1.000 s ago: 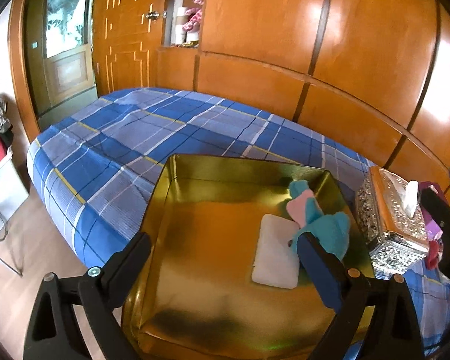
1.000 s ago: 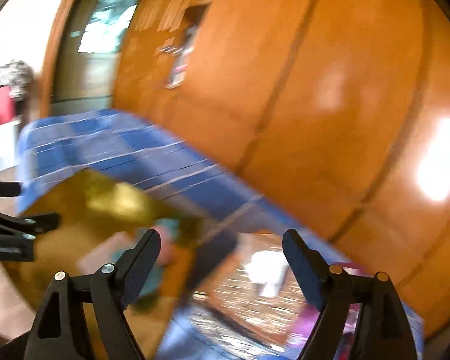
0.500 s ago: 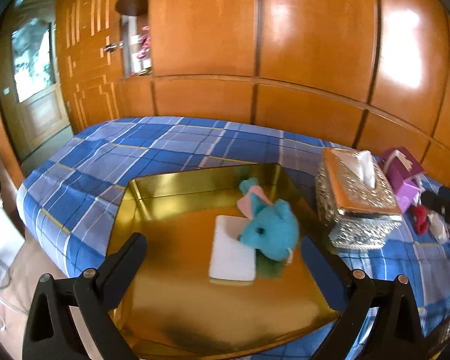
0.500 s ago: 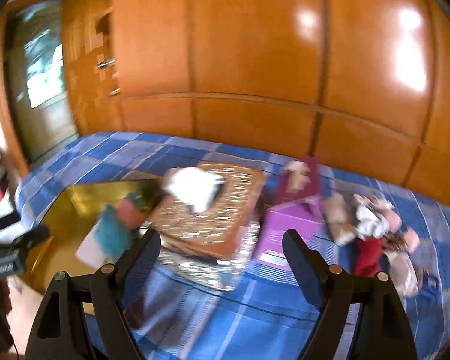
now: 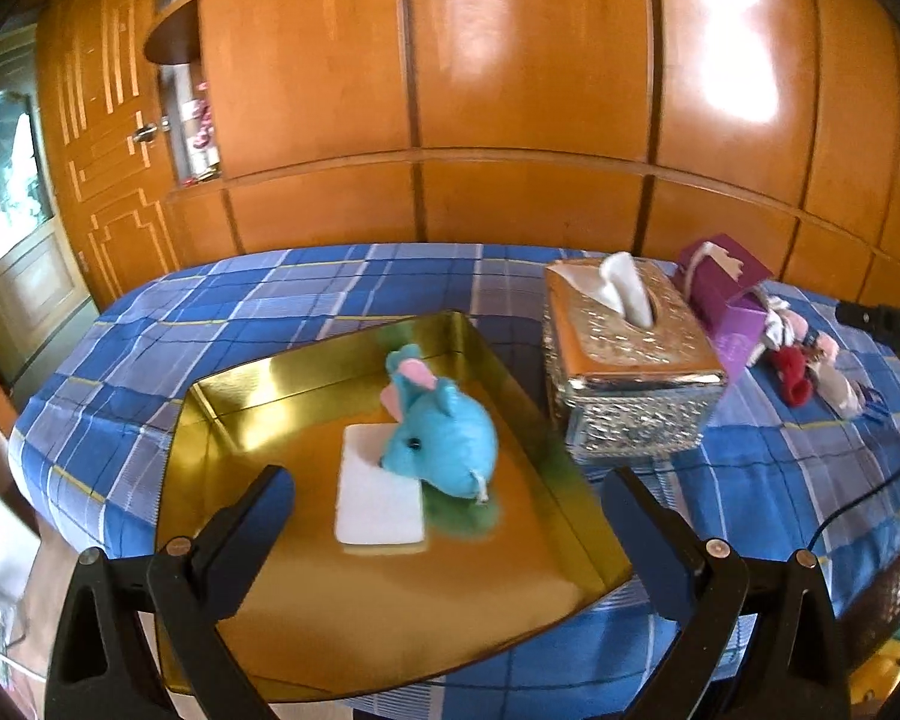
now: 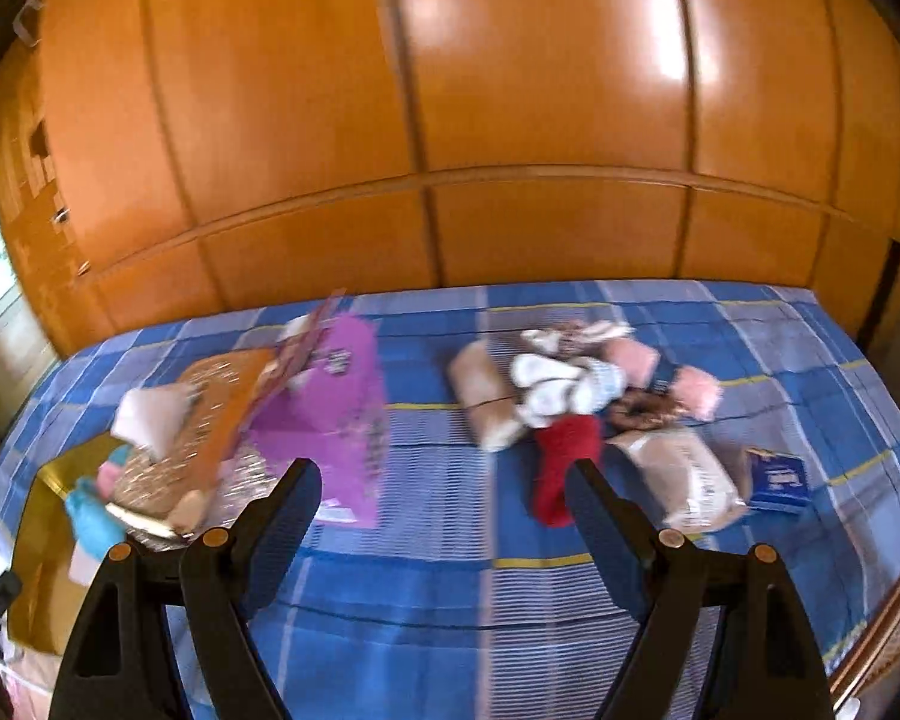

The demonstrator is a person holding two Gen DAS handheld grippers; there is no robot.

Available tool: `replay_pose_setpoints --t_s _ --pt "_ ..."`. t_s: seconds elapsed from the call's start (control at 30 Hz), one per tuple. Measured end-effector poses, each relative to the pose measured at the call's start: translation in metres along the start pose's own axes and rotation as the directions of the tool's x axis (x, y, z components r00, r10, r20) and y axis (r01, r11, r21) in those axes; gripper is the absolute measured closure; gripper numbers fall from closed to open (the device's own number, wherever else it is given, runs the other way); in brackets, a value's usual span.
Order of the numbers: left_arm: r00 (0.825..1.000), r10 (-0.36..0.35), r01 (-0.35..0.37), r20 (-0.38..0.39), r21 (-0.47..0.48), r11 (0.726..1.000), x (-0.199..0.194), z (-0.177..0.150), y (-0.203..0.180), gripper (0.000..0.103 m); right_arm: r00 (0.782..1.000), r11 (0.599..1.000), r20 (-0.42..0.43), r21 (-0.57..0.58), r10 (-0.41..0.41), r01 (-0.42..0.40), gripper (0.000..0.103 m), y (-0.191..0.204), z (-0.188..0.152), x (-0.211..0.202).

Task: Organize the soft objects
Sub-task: 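Reach the left tool to the scrunchie and tissue pack and grasp them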

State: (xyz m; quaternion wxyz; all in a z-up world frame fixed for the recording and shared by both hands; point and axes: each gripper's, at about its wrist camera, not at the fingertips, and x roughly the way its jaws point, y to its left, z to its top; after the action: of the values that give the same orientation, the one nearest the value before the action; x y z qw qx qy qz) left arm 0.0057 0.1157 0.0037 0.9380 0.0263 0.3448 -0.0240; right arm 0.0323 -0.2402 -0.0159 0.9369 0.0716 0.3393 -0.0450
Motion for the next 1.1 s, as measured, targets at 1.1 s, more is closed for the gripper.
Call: replay_pose_setpoints --t_s 1.1 --pt "0.891 -0.425 0.451 -0.159 0.407 0.795 0.027 0.089 -0.268 0.006 0.985 0.82 -0.002 0.553 -0.175 0.147 0.018 -0.209 0.004 0.028"
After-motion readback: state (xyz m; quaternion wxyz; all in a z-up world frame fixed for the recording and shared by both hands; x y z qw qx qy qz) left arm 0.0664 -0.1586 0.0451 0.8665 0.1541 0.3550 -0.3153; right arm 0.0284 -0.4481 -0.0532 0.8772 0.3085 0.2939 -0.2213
